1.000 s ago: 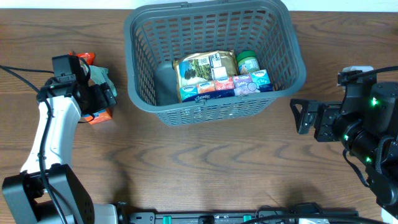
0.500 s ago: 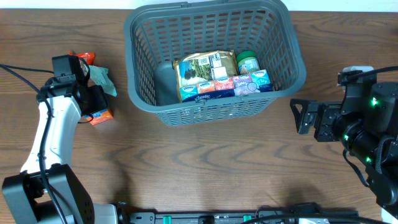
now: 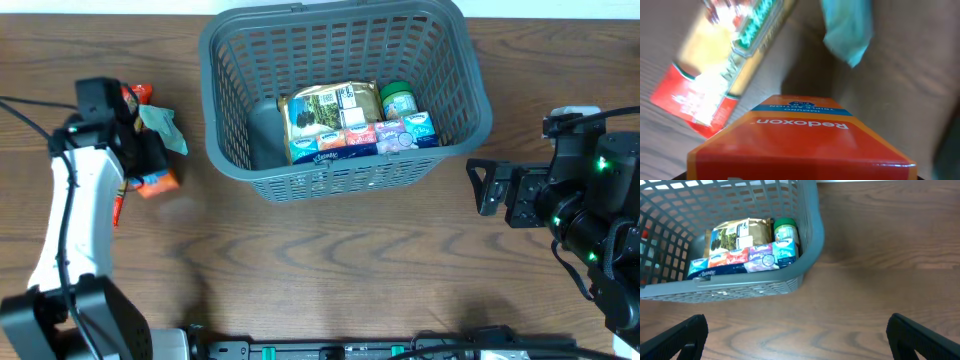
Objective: Pack container
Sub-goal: 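Grasp the Redoxon box with the left gripper and lift it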
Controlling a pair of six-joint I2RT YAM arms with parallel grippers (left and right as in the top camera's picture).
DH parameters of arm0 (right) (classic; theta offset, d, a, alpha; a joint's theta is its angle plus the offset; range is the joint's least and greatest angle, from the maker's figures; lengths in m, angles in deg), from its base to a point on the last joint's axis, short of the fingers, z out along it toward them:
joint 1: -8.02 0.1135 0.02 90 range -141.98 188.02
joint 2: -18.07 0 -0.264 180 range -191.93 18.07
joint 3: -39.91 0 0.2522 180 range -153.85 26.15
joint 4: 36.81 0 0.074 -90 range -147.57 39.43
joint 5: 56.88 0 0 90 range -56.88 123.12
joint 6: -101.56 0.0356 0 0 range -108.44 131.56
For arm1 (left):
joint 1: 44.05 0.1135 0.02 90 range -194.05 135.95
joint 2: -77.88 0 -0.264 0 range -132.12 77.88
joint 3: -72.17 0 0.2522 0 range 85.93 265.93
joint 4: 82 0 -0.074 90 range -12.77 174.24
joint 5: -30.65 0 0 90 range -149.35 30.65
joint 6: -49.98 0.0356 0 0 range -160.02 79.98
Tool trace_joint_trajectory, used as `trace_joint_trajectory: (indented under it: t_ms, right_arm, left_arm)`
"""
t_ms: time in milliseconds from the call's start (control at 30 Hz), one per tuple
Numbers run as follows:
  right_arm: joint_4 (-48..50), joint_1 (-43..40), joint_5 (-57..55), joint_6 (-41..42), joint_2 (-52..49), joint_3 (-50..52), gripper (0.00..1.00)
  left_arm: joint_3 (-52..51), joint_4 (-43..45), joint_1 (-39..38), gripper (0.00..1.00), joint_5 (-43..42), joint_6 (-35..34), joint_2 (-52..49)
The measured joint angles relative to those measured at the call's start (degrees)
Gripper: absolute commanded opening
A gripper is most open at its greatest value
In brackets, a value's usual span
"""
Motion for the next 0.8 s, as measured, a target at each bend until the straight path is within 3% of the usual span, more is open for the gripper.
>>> trace_joint_trajectory:
  t_ms: [333,567,800]
  right_arm:
    - [0.0,0.0,0.0,0.0,0.0,0.0,0.99]
    - [0.0,0.0,0.0,0.0,0.0,0.0,0.99]
    - [0.0,0.0,0.0,0.0,0.0,0.0,0.99]
  left_arm:
    - [19.2,-3.1,-3.5,0.54,0.1,0.0,14.0]
    - [29.7,-3.9,-17.0,0.54,-0.5,2.8,19.6]
    - [33.0,-8.9,-30.3,0.54,-5.1,10.1,17.5]
